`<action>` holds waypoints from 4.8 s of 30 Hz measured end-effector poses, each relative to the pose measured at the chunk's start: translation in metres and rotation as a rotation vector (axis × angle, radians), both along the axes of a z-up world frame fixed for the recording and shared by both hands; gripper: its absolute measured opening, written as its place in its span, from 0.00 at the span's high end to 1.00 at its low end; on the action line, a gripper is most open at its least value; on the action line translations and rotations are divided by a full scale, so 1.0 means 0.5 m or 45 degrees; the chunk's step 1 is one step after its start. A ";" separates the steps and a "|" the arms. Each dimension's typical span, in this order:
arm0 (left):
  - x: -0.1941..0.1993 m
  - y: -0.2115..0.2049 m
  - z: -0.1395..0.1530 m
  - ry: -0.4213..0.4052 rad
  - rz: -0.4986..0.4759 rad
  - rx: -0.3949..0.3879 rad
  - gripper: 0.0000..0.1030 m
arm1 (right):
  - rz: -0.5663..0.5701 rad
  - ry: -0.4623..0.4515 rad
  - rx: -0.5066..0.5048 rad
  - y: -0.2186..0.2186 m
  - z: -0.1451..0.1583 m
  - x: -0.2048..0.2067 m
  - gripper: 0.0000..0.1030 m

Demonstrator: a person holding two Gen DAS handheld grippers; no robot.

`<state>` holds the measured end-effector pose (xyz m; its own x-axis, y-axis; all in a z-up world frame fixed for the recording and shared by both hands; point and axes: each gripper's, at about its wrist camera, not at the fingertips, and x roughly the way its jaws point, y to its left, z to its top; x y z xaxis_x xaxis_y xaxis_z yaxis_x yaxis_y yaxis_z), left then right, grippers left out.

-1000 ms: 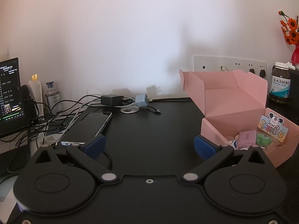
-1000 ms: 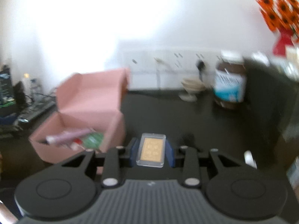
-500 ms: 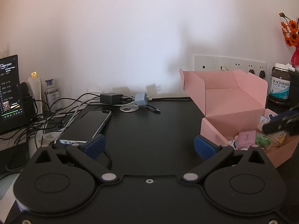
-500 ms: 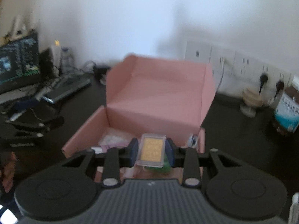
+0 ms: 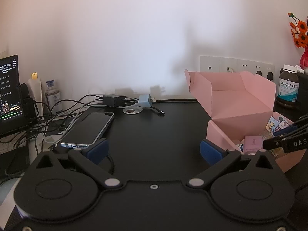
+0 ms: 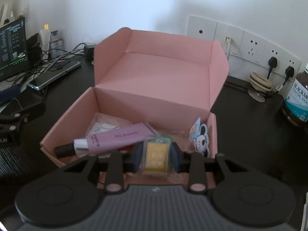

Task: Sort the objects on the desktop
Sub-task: 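Lower the gold card into the pink box and open the right tool, then withdraw the right tool and move it toward the black ribbon bow, then close the right tool on the black ribbon bow and lift it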

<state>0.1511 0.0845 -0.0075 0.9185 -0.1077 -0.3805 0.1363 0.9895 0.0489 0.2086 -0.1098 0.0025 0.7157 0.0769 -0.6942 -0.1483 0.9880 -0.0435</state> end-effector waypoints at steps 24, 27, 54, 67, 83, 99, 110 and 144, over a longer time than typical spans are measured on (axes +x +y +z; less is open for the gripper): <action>0.003 0.000 0.000 0.014 0.006 -0.001 0.00 | 0.096 -0.454 0.136 -0.101 0.059 -0.171 0.01; 0.003 0.000 -0.001 0.018 0.010 -0.001 0.00 | 0.122 -0.410 0.151 -0.136 0.029 -0.198 0.01; -0.003 0.018 0.003 -0.008 0.182 -0.025 0.00 | -0.103 -0.246 0.289 -0.310 -0.041 -0.246 0.01; 0.012 0.022 0.001 0.047 0.152 -0.037 0.00 | -0.114 -0.291 0.372 -0.326 -0.040 -0.259 0.01; -0.065 -0.015 0.006 -0.169 -0.246 -0.011 0.00 | -0.144 -0.272 0.377 -0.331 -0.043 -0.253 0.01; -0.026 0.046 0.010 -0.071 -0.089 -0.216 0.00 | -0.315 -0.194 0.162 -0.326 -0.041 -0.188 0.09; -0.023 0.046 0.007 -0.059 -0.058 -0.201 0.00 | -0.351 -0.114 -0.002 -0.308 -0.050 -0.082 0.29; -0.018 0.030 0.003 -0.037 -0.039 -0.134 0.00 | -0.258 -0.309 0.140 -0.228 0.077 -0.121 0.72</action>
<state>0.1420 0.0994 -0.0059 0.9247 -0.1737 -0.3387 0.1664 0.9848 -0.0508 0.1480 -0.2239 0.0409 0.8676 -0.0187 -0.4969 0.0531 0.9971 0.0551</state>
